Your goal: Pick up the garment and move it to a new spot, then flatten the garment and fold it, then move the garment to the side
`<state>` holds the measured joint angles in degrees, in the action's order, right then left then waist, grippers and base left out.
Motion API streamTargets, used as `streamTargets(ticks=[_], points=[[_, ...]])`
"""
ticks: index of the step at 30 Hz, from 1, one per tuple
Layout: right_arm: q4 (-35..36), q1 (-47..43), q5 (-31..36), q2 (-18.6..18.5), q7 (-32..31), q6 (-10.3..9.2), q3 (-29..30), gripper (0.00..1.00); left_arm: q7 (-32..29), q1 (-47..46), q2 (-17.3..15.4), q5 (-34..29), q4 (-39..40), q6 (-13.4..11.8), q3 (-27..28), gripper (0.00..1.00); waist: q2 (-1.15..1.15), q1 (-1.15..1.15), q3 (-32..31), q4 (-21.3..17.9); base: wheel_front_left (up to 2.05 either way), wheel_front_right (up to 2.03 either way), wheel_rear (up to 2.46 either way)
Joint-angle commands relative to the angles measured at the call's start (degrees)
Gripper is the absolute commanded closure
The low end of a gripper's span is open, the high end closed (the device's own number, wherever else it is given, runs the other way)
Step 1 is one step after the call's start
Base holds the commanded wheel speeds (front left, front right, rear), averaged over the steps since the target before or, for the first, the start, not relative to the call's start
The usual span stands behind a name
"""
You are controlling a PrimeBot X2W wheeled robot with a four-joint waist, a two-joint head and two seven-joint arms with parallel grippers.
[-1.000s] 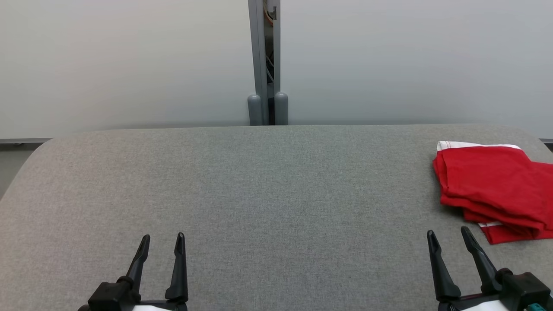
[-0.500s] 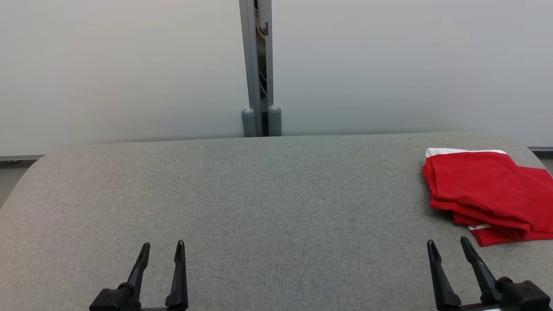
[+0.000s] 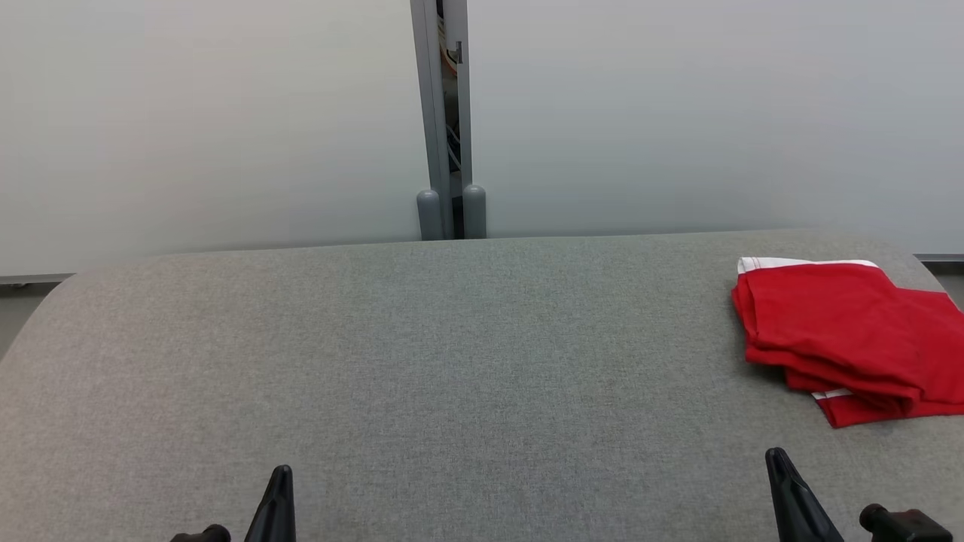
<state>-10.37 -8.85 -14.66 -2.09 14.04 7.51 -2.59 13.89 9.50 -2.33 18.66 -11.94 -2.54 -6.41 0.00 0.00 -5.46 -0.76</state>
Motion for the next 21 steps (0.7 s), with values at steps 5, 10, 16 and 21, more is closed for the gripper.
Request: streamTargets(ticks=[5, 10, 16, 21], points=[[-0.1, 2.9, -6.9, -0.6, -1.8, 0.00, 0.4, 1.00, -1.3, -2.4, -0.2, 6.2, 0.7, 1.0, 1.3, 1.00, 0.00, 0.00, 0.3, 0.0, 0.00, 0.00, 0.00], [-1.0, 4.4, -12.2, -0.9, -3.2, 0.00, 0.8, 1.00, -2.3, -3.4, -0.2, 11.1, 0.6, 1.6, 2.2, 1.00, 0.00, 0.00, 0.5, 0.1, 0.00, 0.00, 0.00], [-1.9, 6.1, -18.0, -1.0, -4.9, 0.00, 1.3, 1.00, -3.5, -4.5, -0.2, 16.5, 0.4, 2.4, 3.2, 1.00, 0.00, 0.00, 0.8, 0.1, 0.00, 0.00, 0.00], [-2.7, 7.6, -23.4, -1.2, -6.5, -0.01, 1.7, 1.00, -4.6, -5.5, -0.3, 21.6, 0.3, 3.1, 4.1, 1.00, 0.00, 0.00, 1.1, 0.2, 0.00, 0.00, 0.00]])
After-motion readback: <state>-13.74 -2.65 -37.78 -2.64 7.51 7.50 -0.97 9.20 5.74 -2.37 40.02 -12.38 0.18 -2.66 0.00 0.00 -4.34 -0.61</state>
